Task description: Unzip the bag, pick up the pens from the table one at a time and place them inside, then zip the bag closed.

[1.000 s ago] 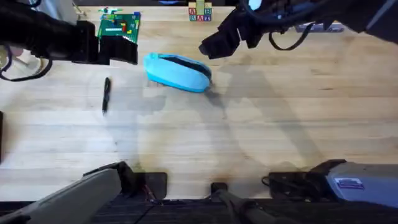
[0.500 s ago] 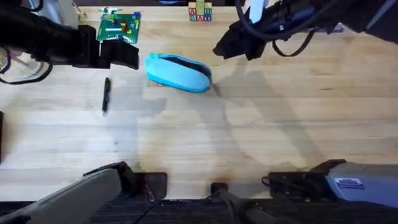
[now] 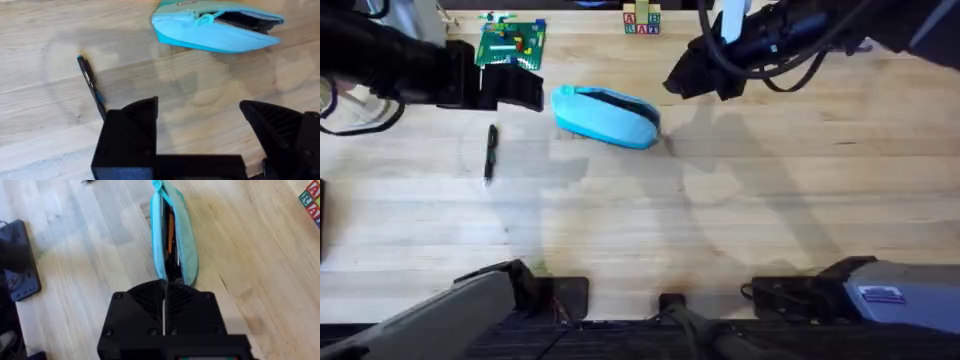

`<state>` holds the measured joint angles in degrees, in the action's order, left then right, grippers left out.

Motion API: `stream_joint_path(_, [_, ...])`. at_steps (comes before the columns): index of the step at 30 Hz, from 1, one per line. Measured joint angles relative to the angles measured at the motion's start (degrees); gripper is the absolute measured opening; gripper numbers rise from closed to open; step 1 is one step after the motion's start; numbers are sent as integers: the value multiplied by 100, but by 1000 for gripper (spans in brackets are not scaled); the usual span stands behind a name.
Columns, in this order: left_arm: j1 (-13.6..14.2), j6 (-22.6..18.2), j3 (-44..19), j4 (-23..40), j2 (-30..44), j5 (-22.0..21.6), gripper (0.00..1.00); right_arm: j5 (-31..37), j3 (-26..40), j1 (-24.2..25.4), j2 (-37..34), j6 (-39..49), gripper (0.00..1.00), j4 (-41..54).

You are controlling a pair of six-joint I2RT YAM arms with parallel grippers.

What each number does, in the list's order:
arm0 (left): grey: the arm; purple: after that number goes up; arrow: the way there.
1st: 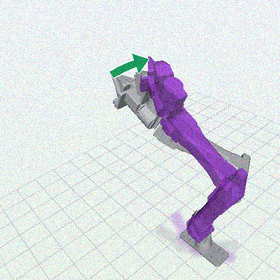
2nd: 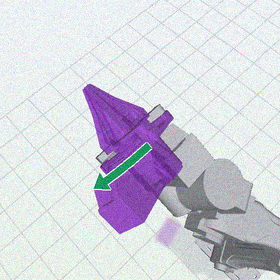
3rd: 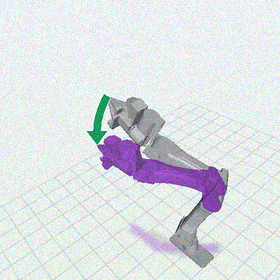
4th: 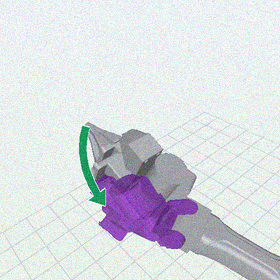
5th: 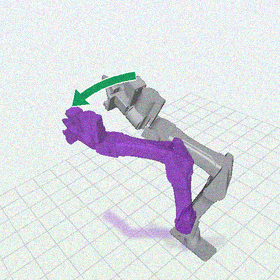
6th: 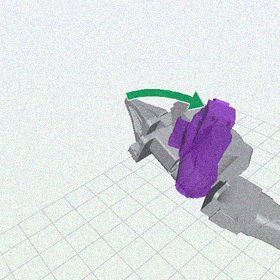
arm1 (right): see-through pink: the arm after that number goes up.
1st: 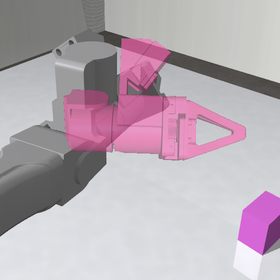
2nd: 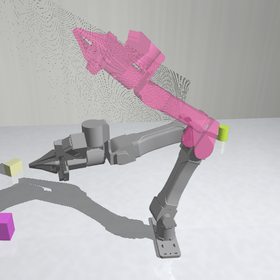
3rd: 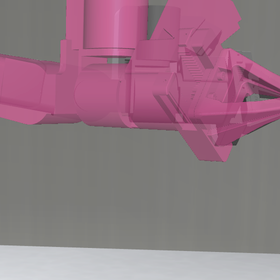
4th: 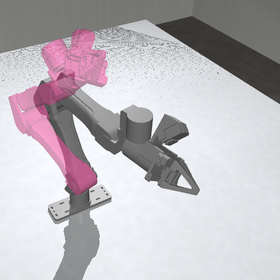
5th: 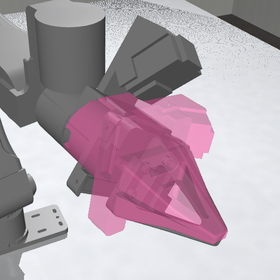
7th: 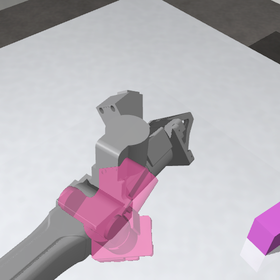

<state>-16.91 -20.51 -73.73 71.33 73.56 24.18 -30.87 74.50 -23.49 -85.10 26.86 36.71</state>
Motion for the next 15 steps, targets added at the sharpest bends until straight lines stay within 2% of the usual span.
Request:
stream_joint_path(8, [0, 0, 0, 0, 0, 0, 996, 0, 0, 0, 1, 81, 29, 61])
stream_joint_path(15, [0, 0, 0, 0, 0, 0, 996, 0, 0, 4, 2, 572, 29, 411])
